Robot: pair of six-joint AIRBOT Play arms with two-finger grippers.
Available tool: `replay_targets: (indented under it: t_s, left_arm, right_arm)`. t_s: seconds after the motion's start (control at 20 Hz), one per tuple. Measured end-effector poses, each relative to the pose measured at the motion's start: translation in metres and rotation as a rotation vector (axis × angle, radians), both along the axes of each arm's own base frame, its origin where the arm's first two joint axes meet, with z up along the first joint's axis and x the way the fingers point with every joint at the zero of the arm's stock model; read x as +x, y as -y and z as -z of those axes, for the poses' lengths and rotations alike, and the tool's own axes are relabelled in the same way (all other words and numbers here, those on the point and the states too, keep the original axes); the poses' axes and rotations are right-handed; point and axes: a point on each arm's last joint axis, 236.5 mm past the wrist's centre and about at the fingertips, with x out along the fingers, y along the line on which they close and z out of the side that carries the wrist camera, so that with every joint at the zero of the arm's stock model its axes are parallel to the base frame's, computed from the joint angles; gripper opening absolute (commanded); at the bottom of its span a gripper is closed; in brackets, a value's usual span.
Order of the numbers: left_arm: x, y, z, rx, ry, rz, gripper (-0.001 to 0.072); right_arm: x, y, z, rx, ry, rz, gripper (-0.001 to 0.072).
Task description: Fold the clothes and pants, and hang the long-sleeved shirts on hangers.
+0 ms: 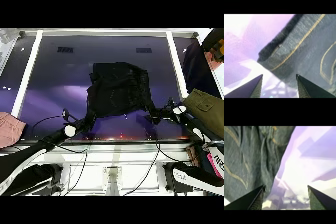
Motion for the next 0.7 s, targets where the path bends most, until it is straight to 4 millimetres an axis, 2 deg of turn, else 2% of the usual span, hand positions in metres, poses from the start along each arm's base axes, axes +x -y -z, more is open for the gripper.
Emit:
replay_targets:
  t_s: [0.05, 0.15, 0.2, 0.25, 0.3, 0.4, 0.5, 0.65, 0.7]
  left_arm:
    - [0.002, -0.002, 0.002, 0.000, 0.000, -0.017, 0.0476]
    - [0.006, -0.005, 0.005, -0.010, -0.008, -0.059, 0.0474]
    - [0.009, -0.007, 0.007, -0.008, -0.004, -0.073, 0.0473]
    - [0.010, -0.009, 0.007, -0.012, -0.005, -0.089, 0.0457]
    - [0.012, -0.009, 0.007, -0.013, -0.002, -0.097, 0.0399]
    - [0.015, -0.009, 0.006, -0.016, 0.002, -0.106, 0.0387]
    - [0.019, -0.008, 0.003, -0.023, 0.013, -0.116, 0.0326]
    - [0.028, -0.010, -0.004, -0.024, 0.045, -0.133, 0.0326]
    - [0.029, -0.010, -0.004, -0.025, 0.048, -0.136, 0.0326]
  right_arm:
    - [0.002, 0.001, 0.002, 0.004, -0.005, 0.014, 0.0532]
    - [0.006, 0.001, 0.006, 0.010, -0.013, 0.034, 0.0531]
    - [0.009, 0.002, 0.007, 0.012, -0.013, 0.045, 0.0498]
    - [0.013, 0.004, 0.008, 0.007, -0.009, 0.056, 0.0480]
    - [0.018, 0.006, 0.009, 0.001, -0.002, 0.066, 0.0480]
    - [0.029, 0.012, 0.008, -0.016, 0.021, 0.090, 0.0479]
    - [0.040, 0.017, 0.007, -0.032, 0.042, 0.109, 0.0479]
    - [0.053, 0.022, 0.008, -0.048, 0.061, 0.131, 0.0468]
    - [0.057, 0.023, 0.009, -0.053, 0.064, 0.137, 0.0424]
